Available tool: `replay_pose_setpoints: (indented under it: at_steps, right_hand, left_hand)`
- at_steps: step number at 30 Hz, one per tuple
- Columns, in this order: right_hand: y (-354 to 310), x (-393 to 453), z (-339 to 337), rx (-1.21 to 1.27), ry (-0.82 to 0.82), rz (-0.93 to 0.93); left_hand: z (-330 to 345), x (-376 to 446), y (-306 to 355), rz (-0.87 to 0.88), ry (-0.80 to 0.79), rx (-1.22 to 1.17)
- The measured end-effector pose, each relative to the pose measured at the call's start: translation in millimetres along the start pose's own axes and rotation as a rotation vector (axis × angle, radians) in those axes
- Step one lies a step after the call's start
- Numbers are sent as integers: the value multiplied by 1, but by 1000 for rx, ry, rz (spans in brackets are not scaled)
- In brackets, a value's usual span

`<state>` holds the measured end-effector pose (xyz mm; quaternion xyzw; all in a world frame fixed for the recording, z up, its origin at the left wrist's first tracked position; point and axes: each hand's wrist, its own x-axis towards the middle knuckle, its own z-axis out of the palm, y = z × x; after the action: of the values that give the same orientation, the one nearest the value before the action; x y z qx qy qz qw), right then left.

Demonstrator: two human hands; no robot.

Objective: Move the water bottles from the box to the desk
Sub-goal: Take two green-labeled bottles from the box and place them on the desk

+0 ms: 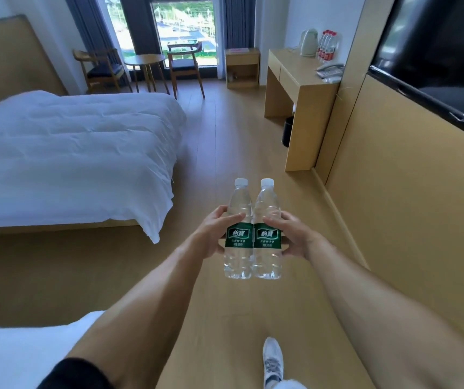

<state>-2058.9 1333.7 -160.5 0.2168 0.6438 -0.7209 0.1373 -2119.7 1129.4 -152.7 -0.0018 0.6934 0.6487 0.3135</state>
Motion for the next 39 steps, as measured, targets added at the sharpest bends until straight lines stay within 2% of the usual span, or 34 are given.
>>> replay_pose_setpoints:
  at_steps: [6,15,28,39]
  right_hand:
    - [-56,79,-25,2,-104,13]
    - [-115,166,-45,-42,-163,43]
    - [-175,307,-44,-70,-80,57]
    - [-279,444,3,-25,7,43]
  left_hand:
    - [-4,77,47,10,79,24]
    - [-12,161,88,5,132,-21]
    - [-68,315,134,-23,40,-34]
    - [-163,457,235,-26,-44,14]
